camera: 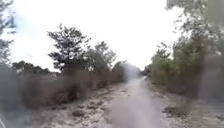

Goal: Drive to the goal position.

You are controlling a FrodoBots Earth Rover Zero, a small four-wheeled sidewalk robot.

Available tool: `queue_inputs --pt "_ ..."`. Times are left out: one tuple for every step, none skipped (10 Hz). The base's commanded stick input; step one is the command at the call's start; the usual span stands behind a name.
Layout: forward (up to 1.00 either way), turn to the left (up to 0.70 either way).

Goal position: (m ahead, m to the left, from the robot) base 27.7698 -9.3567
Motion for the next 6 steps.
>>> queue_inputs --pt "0.69 0.01" --pt "0.69 0.01" --pt "0.69 0.01" --pt "0.69 -0.07" --pt "0.69 -0.12" --pt "0.69 -0.04"
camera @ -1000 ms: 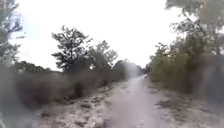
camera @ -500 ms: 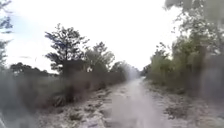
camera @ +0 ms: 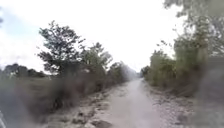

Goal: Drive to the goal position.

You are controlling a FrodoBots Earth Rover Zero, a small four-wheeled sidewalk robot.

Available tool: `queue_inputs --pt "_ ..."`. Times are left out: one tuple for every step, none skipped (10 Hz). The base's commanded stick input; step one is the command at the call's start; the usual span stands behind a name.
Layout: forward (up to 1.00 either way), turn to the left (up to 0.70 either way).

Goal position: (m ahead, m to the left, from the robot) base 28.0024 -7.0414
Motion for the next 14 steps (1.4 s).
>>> queue_inputs --pt "0.69 0.01" --pt "0.69 -0.03" --pt "0.69 -0.1" --pt "0.69 -0.14" --pt "0.69 -0.1" --pt "0.69 0.01" --pt "0.69 -0.02" --pt "0.69 -0.12" --pt "0.69 -0.14" --pt "0.69 -0.13" --pt "0.69 0.01" --pt "0.69 0.01" --pt "0.69 -0.02" --pt "0.69 -0.13"
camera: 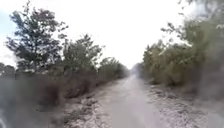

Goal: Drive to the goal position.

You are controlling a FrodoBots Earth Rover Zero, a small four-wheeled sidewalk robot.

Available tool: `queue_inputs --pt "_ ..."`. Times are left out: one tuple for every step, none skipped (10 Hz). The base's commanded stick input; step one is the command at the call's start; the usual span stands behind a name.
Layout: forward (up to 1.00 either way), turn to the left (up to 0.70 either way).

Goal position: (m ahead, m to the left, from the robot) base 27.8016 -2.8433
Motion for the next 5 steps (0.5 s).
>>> queue_inputs --pt "0.69 -0.14" --pt "0.69 -0.04" --pt "0.69 0.01" --pt "0.69 -0.03" --pt "0.69 -0.11"
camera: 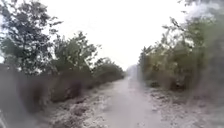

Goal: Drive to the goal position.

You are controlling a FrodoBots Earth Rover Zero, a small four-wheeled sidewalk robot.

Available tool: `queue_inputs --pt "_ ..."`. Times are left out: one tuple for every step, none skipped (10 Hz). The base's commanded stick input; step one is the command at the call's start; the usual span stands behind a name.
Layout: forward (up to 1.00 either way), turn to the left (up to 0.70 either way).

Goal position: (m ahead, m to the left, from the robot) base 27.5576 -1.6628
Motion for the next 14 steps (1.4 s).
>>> queue_inputs --pt "0.69 -0.07" --pt "0.69 0.01" --pt "0.69 0.01" --pt "0.69 0.0" --pt "0.69 -0.04" --pt "0.69 -0.09" --pt "0.69 0.01" --pt "0.69 0.01" --pt "0.69 0.01" --pt "0.69 0.01" --pt "0.69 0.01" --pt "0.69 0.01" --pt "0.69 0.01" --pt "0.69 0.01"
